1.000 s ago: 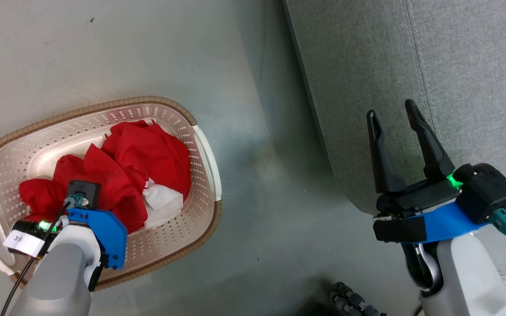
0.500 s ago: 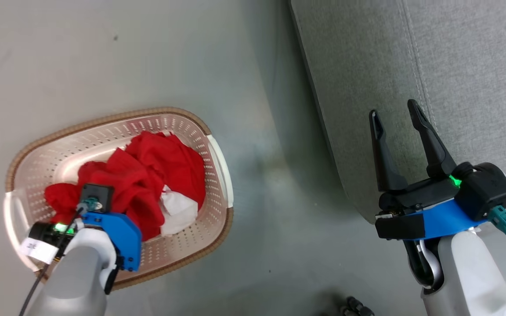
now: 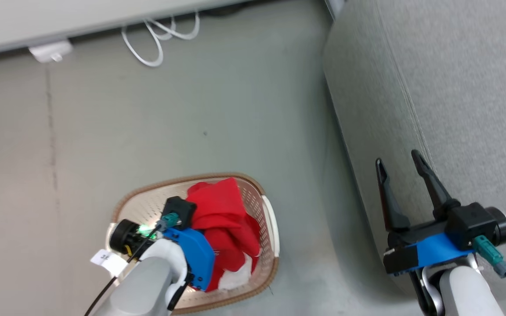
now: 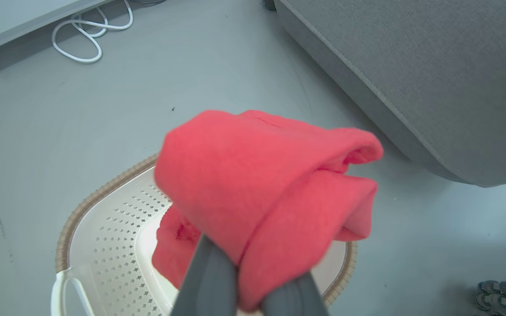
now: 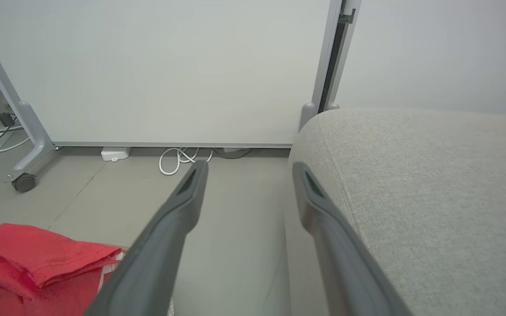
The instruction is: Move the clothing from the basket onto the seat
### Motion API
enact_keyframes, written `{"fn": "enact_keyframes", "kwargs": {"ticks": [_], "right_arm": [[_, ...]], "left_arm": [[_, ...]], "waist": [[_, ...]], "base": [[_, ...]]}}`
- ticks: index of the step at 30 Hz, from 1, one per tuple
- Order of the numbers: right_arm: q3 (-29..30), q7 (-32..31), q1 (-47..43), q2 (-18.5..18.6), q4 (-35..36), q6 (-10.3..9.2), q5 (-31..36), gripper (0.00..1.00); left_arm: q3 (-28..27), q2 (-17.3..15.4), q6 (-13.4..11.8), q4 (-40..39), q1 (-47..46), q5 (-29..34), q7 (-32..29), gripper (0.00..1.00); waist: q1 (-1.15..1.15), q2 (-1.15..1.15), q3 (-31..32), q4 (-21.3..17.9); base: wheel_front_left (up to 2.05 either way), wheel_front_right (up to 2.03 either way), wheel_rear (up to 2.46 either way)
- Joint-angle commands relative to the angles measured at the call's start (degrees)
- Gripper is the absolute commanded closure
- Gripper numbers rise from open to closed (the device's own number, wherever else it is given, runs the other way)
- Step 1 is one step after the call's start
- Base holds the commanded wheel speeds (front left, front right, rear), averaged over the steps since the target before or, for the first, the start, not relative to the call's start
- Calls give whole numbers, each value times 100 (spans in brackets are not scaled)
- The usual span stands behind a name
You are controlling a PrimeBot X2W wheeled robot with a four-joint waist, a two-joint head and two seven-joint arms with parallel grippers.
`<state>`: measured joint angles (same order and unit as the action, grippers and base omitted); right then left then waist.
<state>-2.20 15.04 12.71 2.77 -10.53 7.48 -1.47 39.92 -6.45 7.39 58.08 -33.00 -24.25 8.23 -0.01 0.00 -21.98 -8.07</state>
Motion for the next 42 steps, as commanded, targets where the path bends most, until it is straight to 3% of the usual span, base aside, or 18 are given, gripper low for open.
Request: {"fn": "enact_keyframes", "kwargs": {"ticks": [1,9,19,33,42], "right_arm": [[12,23,-112,16,-34,3,65,0],[-21,22,-520,18,-239,3,149,0],[-214,-129,-825,18,-316,3,120,0],[-574,-373,-861,17,-127,3,58,0],[-1023,-797,-355,18,-437,3,239,0]], "left_arm": [[127,20,9,-118,62,-101,-7,100],[824,33,9,-1037,-218,-783,-87,100],[1422,208,10,-1798,-1018,-1150,-335,100],[1647,339,-21,-1698,-1460,-1464,-304,100],[1757,349,-30,-1607,-1547,-1548,-247,100]], "waist": [[1,0,764,585],[1,0,1516,966],[1,0,2112,1185],[1,0,2271,948],[1,0,2199,836]], "base": [[0,0,0],[0,0,0],[0,0,0],[0,0,0],[0,0,0]]}}
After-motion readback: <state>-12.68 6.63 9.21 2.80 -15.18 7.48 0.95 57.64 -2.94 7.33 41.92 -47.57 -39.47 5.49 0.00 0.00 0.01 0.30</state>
